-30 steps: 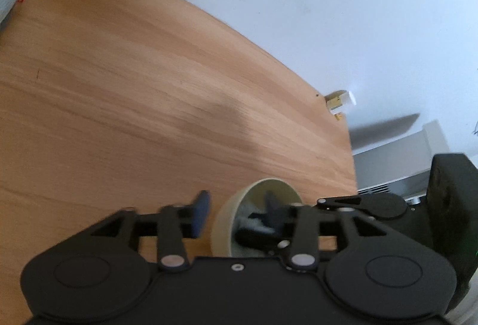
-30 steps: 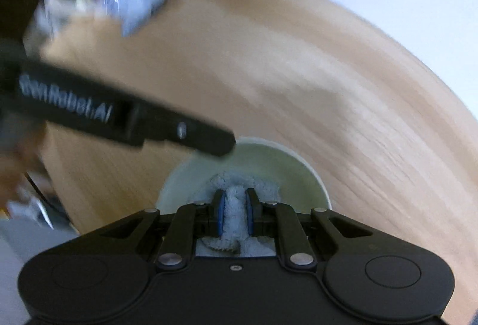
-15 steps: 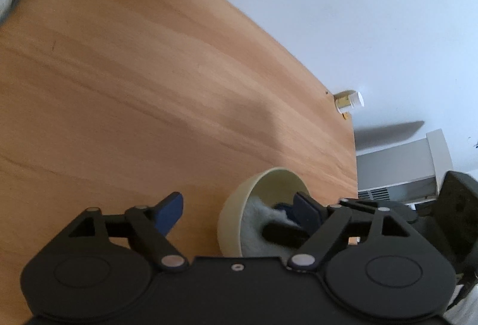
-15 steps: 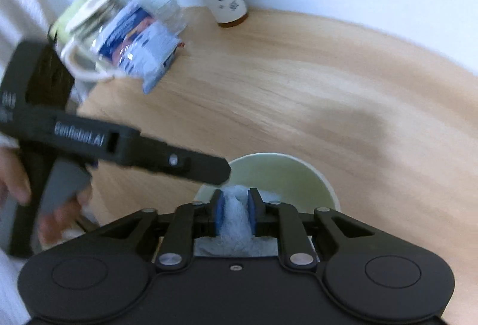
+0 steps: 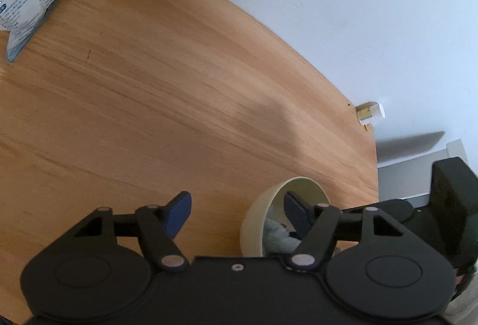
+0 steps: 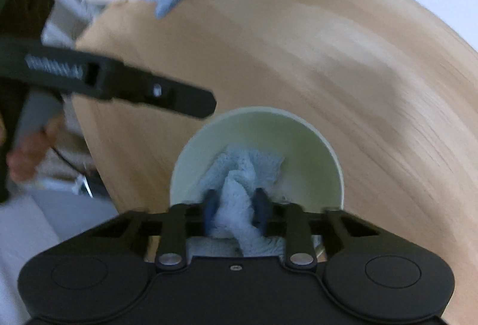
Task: Clean bowl
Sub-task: 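Open the left tool and regrip the bowl rim, then wipe around the bowl's inner wall with the towel while the left tool holds the rim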
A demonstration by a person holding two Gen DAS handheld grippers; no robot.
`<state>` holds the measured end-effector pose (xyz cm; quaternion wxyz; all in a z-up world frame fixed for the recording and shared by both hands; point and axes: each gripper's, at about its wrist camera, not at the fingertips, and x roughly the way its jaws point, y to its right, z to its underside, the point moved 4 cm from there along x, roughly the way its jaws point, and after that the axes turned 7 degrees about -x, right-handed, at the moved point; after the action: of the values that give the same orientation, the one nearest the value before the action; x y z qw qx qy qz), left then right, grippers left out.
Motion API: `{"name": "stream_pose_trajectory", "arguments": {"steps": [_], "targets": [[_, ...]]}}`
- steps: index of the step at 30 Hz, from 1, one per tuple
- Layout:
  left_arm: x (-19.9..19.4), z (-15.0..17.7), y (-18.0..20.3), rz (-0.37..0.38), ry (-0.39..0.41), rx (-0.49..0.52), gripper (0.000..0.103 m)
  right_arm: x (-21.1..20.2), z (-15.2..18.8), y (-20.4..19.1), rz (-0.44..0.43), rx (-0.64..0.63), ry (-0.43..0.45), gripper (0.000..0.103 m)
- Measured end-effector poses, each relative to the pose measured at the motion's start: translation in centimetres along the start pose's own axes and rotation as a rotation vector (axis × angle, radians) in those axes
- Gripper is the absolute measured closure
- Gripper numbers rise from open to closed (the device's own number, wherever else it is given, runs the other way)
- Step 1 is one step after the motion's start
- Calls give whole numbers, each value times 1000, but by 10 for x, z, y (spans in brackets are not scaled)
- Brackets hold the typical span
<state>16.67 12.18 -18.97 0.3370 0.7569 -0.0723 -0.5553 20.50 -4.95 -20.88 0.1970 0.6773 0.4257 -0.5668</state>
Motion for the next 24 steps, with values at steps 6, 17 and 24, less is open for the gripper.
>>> {"name": "stream_pose_trajectory", "arguments": {"steps": [6, 17, 24], "targets": [[-2, 1, -3, 11, 2, -6, 62, -10, -1, 0, 21, 39, 54, 89], [17, 7, -12, 107, -79, -99, 84, -35, 5, 5, -115, 254, 285, 88], [22, 8, -15, 89, -94, -105, 90, -17, 0, 4, -100, 257, 279, 88]]}}
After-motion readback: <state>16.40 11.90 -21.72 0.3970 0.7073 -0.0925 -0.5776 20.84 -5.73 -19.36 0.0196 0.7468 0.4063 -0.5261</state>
